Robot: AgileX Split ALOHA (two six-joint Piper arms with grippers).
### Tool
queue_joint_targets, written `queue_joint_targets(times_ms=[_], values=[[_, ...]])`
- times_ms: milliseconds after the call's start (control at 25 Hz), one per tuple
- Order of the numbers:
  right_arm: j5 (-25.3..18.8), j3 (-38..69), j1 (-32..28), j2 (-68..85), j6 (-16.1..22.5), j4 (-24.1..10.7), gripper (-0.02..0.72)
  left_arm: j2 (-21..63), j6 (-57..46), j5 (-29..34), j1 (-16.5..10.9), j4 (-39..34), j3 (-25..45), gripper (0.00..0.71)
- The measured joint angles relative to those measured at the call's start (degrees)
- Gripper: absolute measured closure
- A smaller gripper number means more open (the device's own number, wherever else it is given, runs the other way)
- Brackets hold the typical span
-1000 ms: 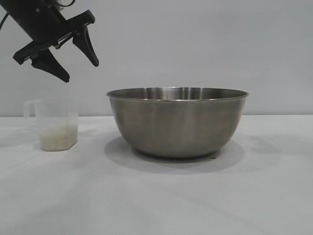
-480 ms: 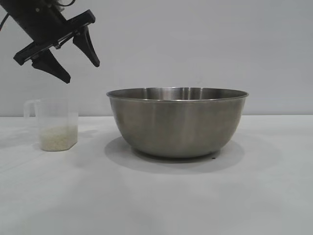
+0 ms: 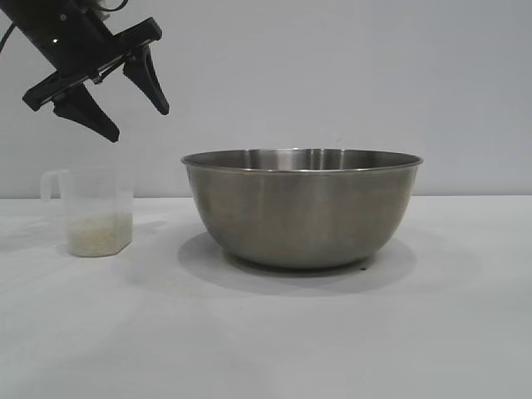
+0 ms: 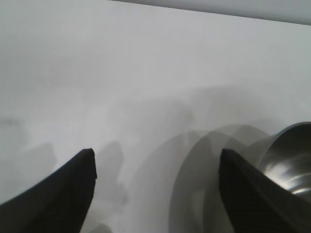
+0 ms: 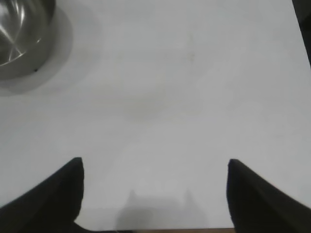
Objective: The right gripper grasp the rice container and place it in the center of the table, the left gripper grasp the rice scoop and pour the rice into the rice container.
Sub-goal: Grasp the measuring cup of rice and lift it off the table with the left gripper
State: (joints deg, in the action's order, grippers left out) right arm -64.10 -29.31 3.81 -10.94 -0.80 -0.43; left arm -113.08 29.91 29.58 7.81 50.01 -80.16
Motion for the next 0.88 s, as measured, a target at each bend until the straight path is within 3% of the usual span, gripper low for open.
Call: queue_joint_targets(times_ms=[640, 880], values=[[-1.1, 1.3, 0.0, 11.9, -0.1, 1.1, 0.138, 0.0, 0.0, 0.2, 0.0, -0.1, 0.0, 0.243], [-1.1, 1.3, 0.0, 11.9, -0.1, 1.1, 0.138, 4.1, 0.0, 0.7, 0.0, -7.7, 0.0, 0.243]])
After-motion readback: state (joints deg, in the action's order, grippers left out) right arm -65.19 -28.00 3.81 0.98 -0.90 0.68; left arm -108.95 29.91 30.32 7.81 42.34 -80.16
